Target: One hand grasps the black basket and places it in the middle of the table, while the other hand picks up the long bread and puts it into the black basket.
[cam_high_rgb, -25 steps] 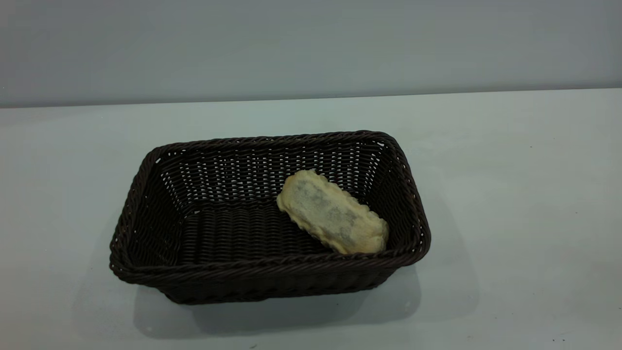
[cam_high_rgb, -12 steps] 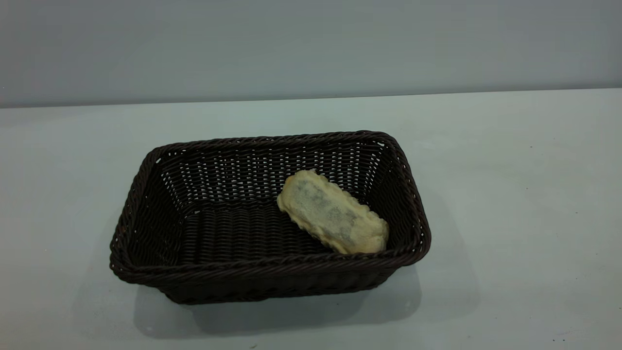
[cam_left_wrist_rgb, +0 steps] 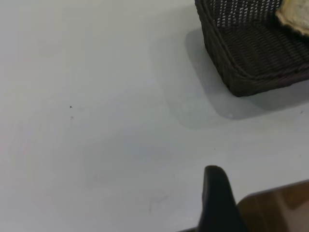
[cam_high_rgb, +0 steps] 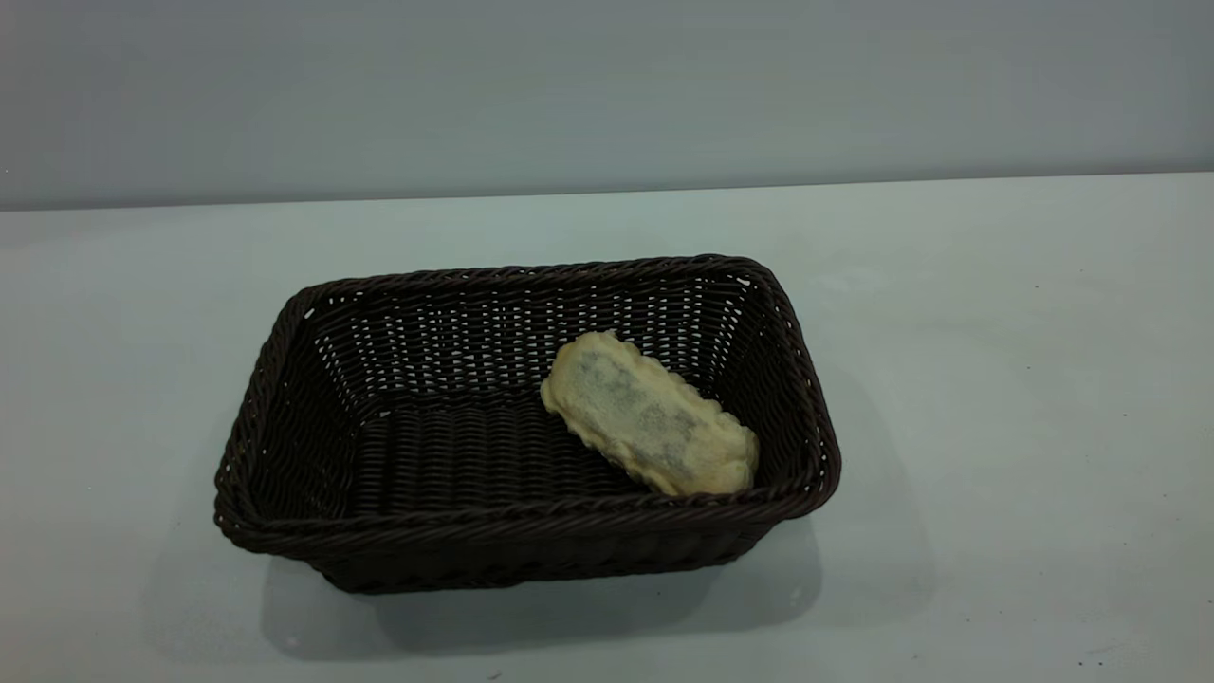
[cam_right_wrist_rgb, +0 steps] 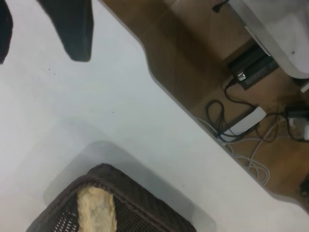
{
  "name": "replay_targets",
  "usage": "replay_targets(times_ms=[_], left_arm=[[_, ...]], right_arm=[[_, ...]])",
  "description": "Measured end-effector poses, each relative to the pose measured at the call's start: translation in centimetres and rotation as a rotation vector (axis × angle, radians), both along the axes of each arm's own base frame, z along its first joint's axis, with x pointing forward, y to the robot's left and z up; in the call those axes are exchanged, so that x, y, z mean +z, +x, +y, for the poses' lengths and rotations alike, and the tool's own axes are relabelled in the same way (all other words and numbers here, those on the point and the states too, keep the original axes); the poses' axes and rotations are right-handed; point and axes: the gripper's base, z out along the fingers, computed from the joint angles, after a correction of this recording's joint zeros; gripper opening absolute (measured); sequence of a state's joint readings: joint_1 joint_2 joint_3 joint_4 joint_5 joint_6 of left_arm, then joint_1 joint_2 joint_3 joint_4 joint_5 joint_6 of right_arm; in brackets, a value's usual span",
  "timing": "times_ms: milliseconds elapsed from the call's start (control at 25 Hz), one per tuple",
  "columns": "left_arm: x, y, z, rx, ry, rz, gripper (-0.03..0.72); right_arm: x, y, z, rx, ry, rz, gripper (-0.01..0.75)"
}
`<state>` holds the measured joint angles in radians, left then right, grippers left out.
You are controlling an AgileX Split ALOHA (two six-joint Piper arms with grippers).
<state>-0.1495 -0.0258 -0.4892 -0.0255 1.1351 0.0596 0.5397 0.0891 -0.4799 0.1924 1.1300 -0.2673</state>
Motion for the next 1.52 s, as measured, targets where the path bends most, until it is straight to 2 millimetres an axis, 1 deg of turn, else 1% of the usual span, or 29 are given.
replay_targets(times_ms=[480,560,640,760,880,920,1000,1240,1520], left_arm=[[0.0,0.0,0.0,0.001,0.003,-0.001,0.524],[0.0,0.0,0.0,0.001,0.003,-0.001,0.524],[0.0,0.0,0.0,0.001,0.003,-0.001,0.524],[0.0,0.0,0.0,0.001,0.003,-0.001,0.524],[0.0,0.0,0.0,0.017,0.004,-0.001,0.524],[0.0,0.0,0.0,0.033,0.004,0.000,0.524],[0.0,0.0,-0.1,0.053,0.004,-0.001,0.524],[0.0,0.0,-0.1,0.058,0.004,-0.001,0.524],[0.0,0.0,-0.1,0.058,0.004,-0.001,0.524]], right_arm=[[0.0,0.0,0.0,0.000,-0.004,-0.003,0.297],[0.0,0.1,0.0,-0.029,-0.004,-0.003,0.297],[0.0,0.2,0.0,-0.149,-0.001,-0.002,0.297],[0.0,0.7,0.0,-0.443,0.001,-0.001,0.297],[0.0,1.0,-0.1,-0.605,0.003,-0.001,0.297],[0.0,1.0,-0.1,-0.624,0.003,-0.001,0.297],[0.0,1.0,-0.1,-0.625,0.004,-0.001,0.297],[0.0,0.9,0.0,-0.549,0.008,0.000,0.297],[0.0,0.9,0.0,-0.541,0.009,0.001,0.297]])
